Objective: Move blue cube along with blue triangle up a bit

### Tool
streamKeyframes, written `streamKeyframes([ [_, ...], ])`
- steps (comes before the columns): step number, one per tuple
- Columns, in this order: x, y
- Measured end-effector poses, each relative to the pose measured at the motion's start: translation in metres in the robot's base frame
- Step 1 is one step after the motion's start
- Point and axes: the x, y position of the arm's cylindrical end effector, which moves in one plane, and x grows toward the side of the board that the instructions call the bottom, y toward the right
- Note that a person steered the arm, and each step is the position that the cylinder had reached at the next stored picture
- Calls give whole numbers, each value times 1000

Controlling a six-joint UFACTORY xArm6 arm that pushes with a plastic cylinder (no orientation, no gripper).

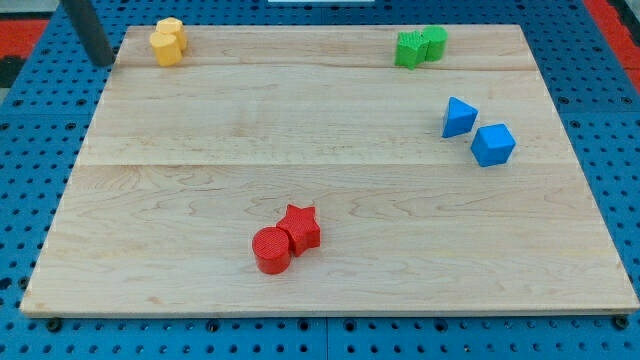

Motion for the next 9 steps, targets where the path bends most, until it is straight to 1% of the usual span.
streamKeyframes([
  [1, -40, 4],
  [2, -32, 46],
  [3, 13, 99],
  [4, 20, 67],
  [5, 21, 1],
  [6, 71, 10],
  [7, 116, 77],
  [8, 141, 152],
  [9, 141, 156],
])
